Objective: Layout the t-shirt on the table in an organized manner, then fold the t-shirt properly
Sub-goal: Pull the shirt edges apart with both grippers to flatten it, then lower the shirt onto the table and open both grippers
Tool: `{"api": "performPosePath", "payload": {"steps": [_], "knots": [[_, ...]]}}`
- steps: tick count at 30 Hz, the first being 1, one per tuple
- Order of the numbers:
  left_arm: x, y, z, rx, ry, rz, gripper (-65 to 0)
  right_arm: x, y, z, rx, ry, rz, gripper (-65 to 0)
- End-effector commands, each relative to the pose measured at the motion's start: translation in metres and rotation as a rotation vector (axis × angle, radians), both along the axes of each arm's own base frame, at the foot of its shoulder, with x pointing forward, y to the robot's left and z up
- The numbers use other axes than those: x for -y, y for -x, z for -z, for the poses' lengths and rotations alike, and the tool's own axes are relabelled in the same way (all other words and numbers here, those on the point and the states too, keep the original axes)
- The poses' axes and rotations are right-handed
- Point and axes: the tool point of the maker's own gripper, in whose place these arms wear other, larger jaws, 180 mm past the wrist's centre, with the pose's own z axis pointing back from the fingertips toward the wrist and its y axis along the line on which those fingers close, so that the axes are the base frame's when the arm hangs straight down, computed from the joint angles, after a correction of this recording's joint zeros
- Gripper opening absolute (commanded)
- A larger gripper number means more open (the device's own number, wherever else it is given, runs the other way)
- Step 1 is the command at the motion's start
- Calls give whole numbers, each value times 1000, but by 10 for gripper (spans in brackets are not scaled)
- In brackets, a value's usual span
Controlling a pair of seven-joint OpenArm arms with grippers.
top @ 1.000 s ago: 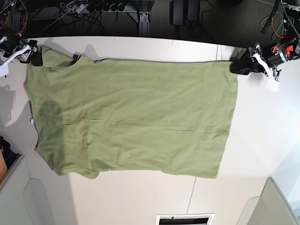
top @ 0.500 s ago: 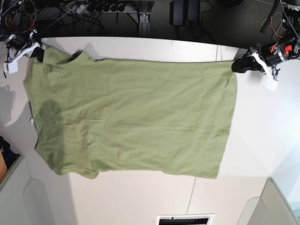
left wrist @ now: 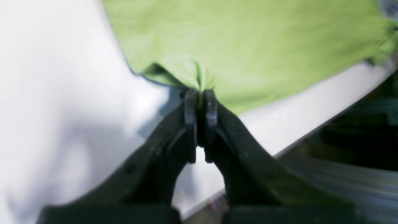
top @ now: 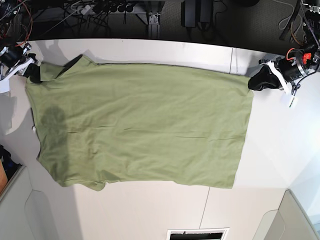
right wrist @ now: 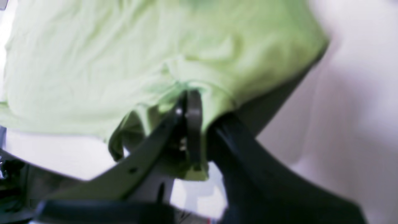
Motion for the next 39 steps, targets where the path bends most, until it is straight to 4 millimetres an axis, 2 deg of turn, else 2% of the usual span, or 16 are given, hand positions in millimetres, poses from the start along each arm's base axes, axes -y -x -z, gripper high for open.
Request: {"api": "performPosePath", "payload": {"steps": [1, 6, 10, 16, 20, 21, 22, 23, 24, 26, 28, 29, 33, 36, 39], "knots": [[-7, -14, -14, 68, -14, -4, -650, 10, -16, -19, 75, 35, 2, -650], [-19, -40, -20, 125, -27, -49, -650, 17, -44, -34, 134, 81, 6, -650], [-26, -63, -16, 133, -13, -92, -650, 16, -57, -32, 142, 89, 6, -650], [0, -84, 6, 93, -24, -15, -650, 16, -85, -29, 158, 69, 20, -650], [4, -99, 15, 116, -78, 15, -650, 10, -98, -20, 138, 52, 12, -650], [4, -101, 17, 114, -83, 12, -650, 9, -99, -17, 130, 47, 11, -636], [4, -104, 18, 113, -84, 8, -650, 8, -101, -15, 126, 40, 11, -554], [4, -106, 18, 112, -79, 3, -644, 8, -102, -13, 122, 33, 12, -472], [4, -107, 19, 111, -75, -2, -604, 8, -103, -12, 121, 28, 14, -406], [5, -108, 19, 111, -72, -3, -492, 8, -103, -12, 119, 27, 16, -334], [5, -106, 20, 98, -75, 2, -399, 9, -102, -11, 108, 27, 22, -333], [5, -103, 22, 72, -69, 7, -380, 10, -101, -12, 109, 29, 24, -333], [9, -92, 11, 17, -16, 36, -379, 23, -96, -29, 145, 32, 59, -333], [-3, -91, -3, 52, -23, 14, -379, 43, -85, -43, 180, 56, 115, -333], [-18, -94, -17, 99, -7, -43, -379, 58, -73, -44, 181, 69, 159, -333]]}}
